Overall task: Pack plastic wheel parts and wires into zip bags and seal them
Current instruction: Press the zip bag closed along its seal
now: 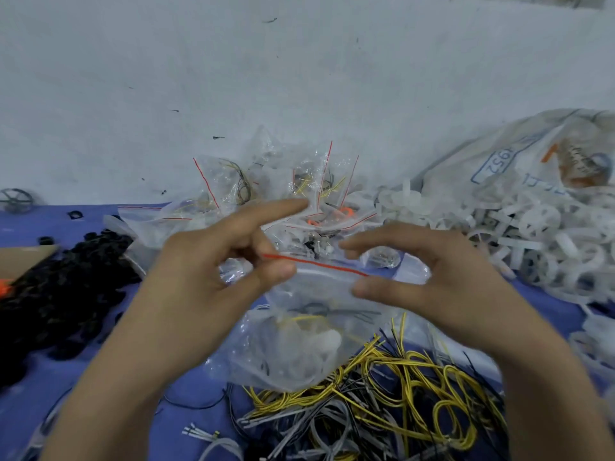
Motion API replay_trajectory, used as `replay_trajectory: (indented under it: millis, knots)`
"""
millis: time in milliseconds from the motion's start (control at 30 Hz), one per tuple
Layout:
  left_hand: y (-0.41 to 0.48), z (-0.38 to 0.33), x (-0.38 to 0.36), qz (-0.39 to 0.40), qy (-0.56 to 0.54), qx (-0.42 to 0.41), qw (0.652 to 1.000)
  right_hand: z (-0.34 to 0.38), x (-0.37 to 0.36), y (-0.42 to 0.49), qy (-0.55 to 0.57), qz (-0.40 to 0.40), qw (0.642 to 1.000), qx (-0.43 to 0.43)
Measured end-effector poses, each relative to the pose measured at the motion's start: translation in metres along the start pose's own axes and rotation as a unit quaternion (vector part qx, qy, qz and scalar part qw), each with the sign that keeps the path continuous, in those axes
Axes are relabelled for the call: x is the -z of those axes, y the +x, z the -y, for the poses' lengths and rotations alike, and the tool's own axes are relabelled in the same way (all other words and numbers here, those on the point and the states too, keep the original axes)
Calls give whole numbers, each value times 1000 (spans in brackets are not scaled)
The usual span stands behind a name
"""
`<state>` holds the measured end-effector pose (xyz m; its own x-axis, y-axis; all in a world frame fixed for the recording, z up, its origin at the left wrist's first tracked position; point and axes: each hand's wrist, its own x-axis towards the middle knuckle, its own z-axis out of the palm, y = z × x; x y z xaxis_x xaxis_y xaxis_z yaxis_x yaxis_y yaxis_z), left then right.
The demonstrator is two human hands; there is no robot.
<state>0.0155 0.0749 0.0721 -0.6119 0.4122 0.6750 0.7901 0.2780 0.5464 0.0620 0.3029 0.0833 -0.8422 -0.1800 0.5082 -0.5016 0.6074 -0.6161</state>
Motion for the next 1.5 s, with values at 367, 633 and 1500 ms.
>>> replay_trajectory:
  millis: [367,633,1500]
  knots:
    - [4,-18,-24,35,28,10,999,13,-18,3,-36,-24,997,66]
    - [3,-19,-23,40,-14,58,997,12,-20,3,54,3,999,-1]
    - [3,-16,-19,44,59,45,996,11,-26,5,-25,-8,998,52]
